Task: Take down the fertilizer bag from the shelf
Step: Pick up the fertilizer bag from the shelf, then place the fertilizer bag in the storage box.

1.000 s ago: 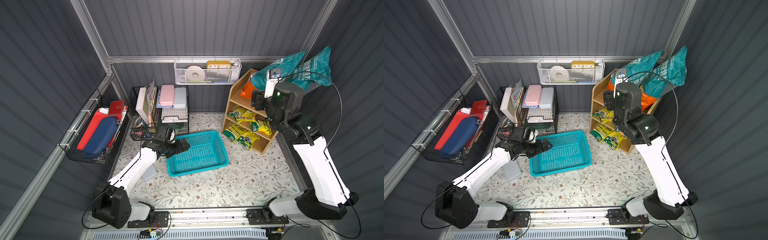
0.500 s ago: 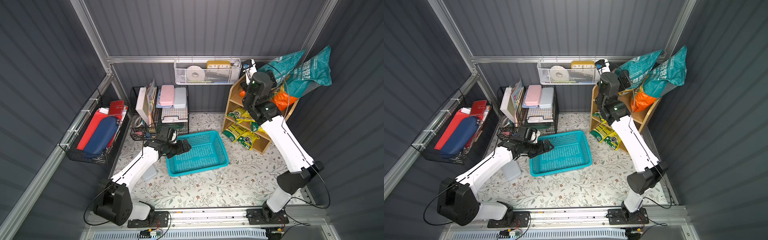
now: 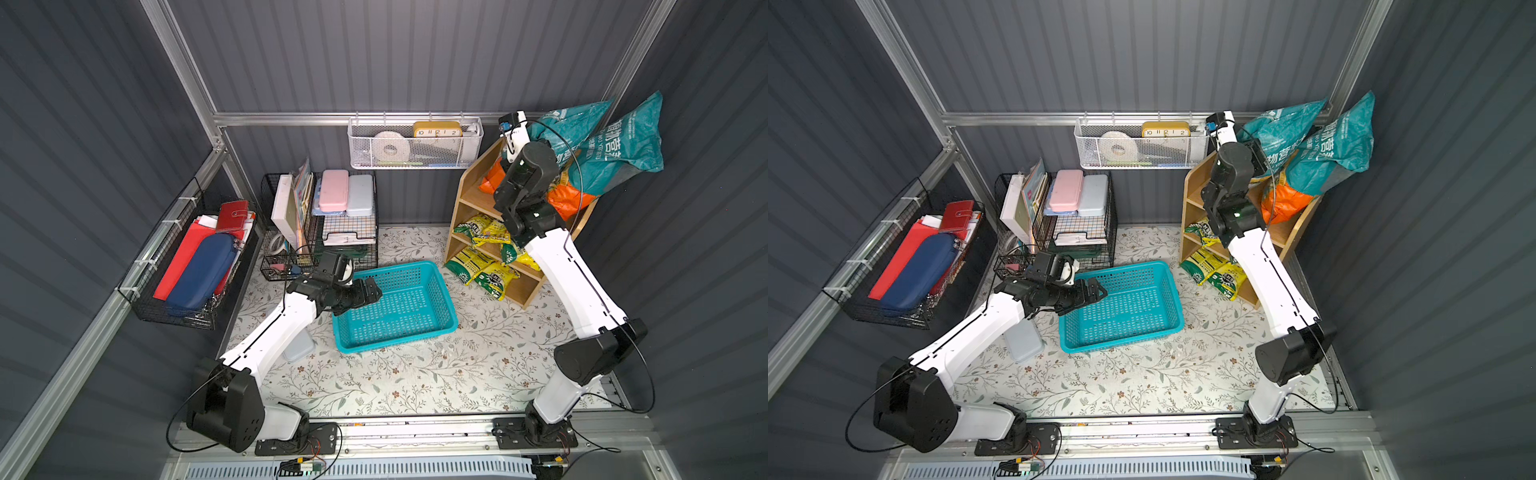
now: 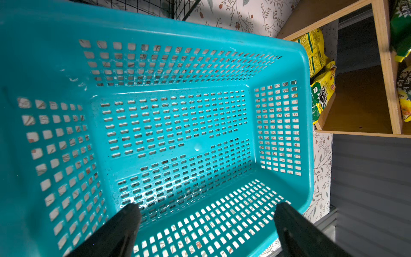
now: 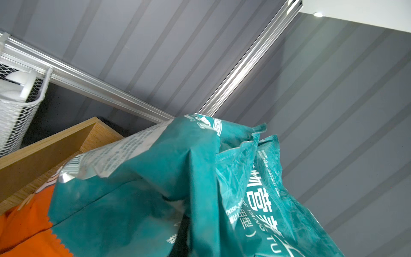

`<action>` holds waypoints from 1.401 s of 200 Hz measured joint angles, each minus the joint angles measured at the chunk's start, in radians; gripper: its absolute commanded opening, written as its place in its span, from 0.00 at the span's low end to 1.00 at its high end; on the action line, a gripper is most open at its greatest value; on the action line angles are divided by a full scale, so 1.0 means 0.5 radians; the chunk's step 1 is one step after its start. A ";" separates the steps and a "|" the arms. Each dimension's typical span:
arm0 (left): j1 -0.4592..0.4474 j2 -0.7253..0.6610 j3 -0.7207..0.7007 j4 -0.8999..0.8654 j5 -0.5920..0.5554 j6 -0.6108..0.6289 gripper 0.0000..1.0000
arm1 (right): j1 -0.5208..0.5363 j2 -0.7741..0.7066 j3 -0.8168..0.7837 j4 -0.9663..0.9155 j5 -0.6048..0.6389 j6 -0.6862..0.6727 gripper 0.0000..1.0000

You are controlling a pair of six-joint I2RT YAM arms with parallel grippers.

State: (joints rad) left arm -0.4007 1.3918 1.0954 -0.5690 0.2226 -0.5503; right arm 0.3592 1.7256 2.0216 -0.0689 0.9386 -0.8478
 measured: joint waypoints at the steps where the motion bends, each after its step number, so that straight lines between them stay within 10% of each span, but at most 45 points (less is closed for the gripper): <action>1: 0.000 0.000 0.000 0.000 -0.001 -0.001 0.99 | 0.000 -0.002 0.002 -0.011 -0.004 0.012 0.00; 63: 0.000 0.002 0.000 0.002 -0.011 -0.002 0.99 | -0.021 -0.213 0.363 -0.942 -0.764 0.922 0.00; 147: 0.000 0.002 0.000 0.001 -0.022 0.006 0.99 | -0.006 -0.397 0.497 -1.396 -1.508 1.460 0.00; 280: 0.373 -0.222 0.124 -0.206 -0.080 -0.056 0.99 | 0.544 -0.443 -0.415 -1.194 -2.173 1.614 0.00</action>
State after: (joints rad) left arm -0.2142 1.2808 1.1572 -0.6720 0.1825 -0.5781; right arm 0.6312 1.5043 1.8141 -0.6659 -0.1478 -0.0410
